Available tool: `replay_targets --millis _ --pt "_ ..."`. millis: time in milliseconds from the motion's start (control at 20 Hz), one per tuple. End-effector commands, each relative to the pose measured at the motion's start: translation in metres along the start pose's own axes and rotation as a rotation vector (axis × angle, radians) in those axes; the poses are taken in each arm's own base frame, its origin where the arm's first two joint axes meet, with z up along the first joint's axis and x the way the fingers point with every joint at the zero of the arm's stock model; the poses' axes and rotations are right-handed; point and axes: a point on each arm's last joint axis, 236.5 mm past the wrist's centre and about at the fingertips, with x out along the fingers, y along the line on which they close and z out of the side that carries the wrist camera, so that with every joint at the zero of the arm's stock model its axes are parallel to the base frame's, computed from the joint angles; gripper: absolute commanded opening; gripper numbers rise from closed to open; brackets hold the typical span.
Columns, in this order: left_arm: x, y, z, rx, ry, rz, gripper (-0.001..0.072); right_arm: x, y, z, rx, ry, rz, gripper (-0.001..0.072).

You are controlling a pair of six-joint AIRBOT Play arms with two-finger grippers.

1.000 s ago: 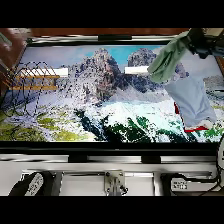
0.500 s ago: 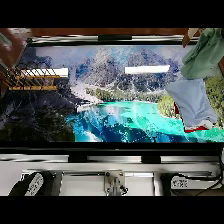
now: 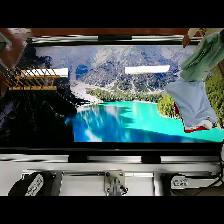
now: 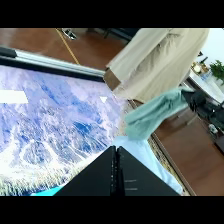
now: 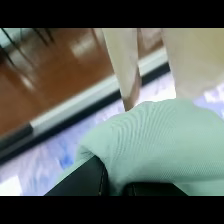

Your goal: Fold the shirts.

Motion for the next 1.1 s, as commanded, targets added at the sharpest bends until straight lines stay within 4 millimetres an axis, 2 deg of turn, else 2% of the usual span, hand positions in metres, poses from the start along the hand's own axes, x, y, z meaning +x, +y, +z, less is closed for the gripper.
replay_targets --millis 0,50,150,300,450,500,600,700,800,900,1050 --pt "0.010 0.002 -0.020 -0.039 0.045 -0.024 0.0028 0.001 -0.001 0.048 0.068 -0.225 0.017 0.0071" --pt "0.011 0.005 -0.021 -0.048 0.043 -0.020 0.0028 0.004 -0.005 0.051 0.074 -0.255 0.012 0.0071" --pt "0.013 0.013 -0.019 -0.062 0.022 -0.003 0.0028 0.013 -0.011 0.040 0.100 -0.234 0.006 0.0072" --pt "0.013 0.018 -0.015 -0.069 0.001 0.011 0.0028 0.026 -0.018 -0.002 0.060 -0.078 -0.016 0.0071" --pt "0.013 0.019 -0.014 -0.065 -0.003 0.013 0.0028 0.014 -0.027 -0.033 0.033 0.097 -0.043 0.0072" --pt "0.013 0.019 -0.014 -0.065 -0.004 0.014 0.0028 0.005 -0.031 -0.040 0.023 0.158 -0.054 0.0072" --pt "0.013 0.019 -0.014 -0.065 -0.005 0.015 0.0028 -0.028 -0.046 -0.064 -0.053 0.340 -0.119 0.0072" --pt "0.013 0.019 -0.014 -0.065 -0.004 0.014 0.0028 -0.070 -0.075 -0.081 -0.135 0.507 -0.247 0.0072" --pt "0.013 0.019 -0.014 -0.056 -0.004 0.015 0.0028 -0.113 -0.103 -0.090 -0.133 0.630 -0.382 0.0072" --pt "0.013 0.019 -0.014 -0.023 -0.004 0.015 0.0029 -0.143 -0.107 -0.108 -0.095 0.755 -0.422 0.0072" --pt "0.013 0.018 -0.016 -0.021 0.004 0.009 0.0029 -0.175 -0.105 -0.137 -0.067 0.935 -0.447 0.0072"
